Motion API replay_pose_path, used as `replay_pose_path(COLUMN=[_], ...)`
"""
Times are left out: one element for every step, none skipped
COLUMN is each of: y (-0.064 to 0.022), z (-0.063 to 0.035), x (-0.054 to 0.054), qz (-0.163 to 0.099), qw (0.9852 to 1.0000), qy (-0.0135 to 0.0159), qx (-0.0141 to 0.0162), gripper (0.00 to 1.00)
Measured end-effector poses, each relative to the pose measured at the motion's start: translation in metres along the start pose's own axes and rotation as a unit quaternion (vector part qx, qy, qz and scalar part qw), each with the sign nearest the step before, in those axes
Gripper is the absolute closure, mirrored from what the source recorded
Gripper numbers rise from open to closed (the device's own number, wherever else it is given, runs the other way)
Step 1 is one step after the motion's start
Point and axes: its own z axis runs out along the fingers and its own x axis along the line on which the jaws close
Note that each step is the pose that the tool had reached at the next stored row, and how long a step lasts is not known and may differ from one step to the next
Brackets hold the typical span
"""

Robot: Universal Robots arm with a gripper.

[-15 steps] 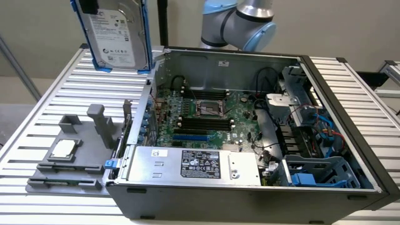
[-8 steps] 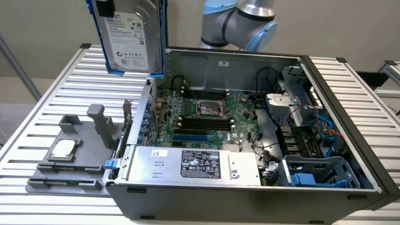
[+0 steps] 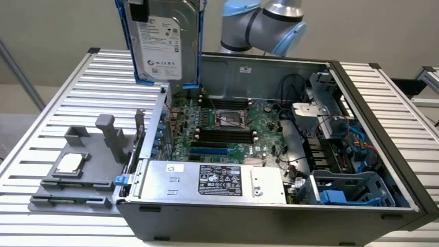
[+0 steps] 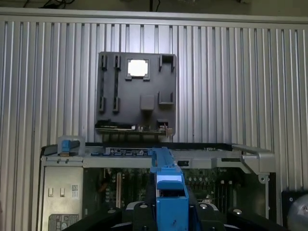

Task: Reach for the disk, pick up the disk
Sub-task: 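Pick up the disk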

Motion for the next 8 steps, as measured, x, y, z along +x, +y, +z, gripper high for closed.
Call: replay_pose_path(y=[-0.0043,-0.0088,-0.0135,-0.0176,-0.0212,-0.0244,-0.0275,-0.0303], z=[-0.0006,-0.0009,-0.0012,-0.0014,-0.0016,-0.0019,-0.0021,-0.0024], x=[0.001,0.003,0.004,0.005,0.007,0.008,0.009,0.011], qz=[0.000,0.000,0.000,0.000,0.000,0.000,0.000,0.000], qw=[1.0000,1.0000,1.0000,1.0000,1.0000,1.0000,1.0000,1.0000], qy=[0.0001,0.0000,0.0000,0.0000,-0.0001,0.0000,0.0000,0.0000], qx=[-0.0003,-0.0003,-0.0003,-0.0003,-0.0002,-0.0002,0.0000,0.0003], gripper=[0.67,0.67,0.67,0.67,0.67,0.67,0.67,0.67])
